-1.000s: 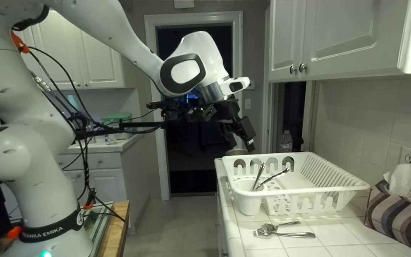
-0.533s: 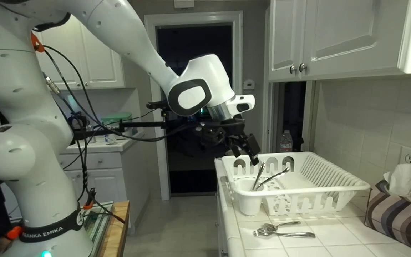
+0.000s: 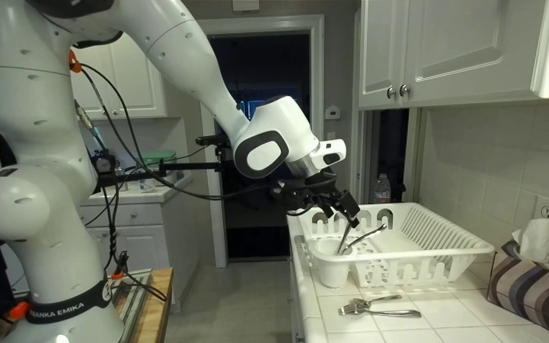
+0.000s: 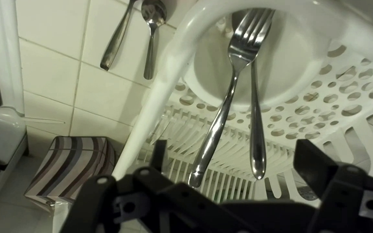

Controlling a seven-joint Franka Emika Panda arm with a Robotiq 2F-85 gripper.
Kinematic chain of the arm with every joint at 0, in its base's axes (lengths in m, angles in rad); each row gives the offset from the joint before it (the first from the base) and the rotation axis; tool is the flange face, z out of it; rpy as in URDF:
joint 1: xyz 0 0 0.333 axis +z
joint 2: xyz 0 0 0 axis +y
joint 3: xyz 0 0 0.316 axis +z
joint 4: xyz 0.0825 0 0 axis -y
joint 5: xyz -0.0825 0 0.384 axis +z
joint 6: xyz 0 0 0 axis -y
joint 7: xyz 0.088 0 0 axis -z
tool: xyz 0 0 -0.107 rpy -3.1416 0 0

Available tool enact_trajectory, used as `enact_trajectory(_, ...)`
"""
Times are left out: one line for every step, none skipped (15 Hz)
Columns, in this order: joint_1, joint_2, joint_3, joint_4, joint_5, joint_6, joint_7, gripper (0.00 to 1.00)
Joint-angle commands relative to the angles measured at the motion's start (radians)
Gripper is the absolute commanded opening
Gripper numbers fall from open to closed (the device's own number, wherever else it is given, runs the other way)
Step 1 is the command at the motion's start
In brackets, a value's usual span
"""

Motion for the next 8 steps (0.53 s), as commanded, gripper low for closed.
enact_trajectory(0.000, 0.084, 0.017, 0.046, 0.016, 0.069, -0.011, 1.00)
enact_trajectory(-0.002, 0.101, 0.022, 0.056, 0.013, 0.080, -0.011, 1.00)
enact_trajectory(-0.003, 0.116, 0.022, 0.065, 0.006, 0.092, -0.009, 1.00)
enact_trajectory(-0.005, 0.128, 0.028, 0.075, 0.006, 0.100, -0.008, 1.00)
enact_trajectory(-0.003, 0.143, 0.028, 0.085, 0.002, 0.110, -0.006, 1.00)
enact_trajectory(-0.003, 0.158, 0.030, 0.096, 0.002, 0.119, -0.004, 1.00)
enact_trajectory(0.001, 0.174, 0.026, 0.108, 0.001, 0.131, 0.001, 1.00)
enact_trajectory(-0.012, 0.186, 0.023, 0.115, -0.076, 0.141, 0.076, 1.00)
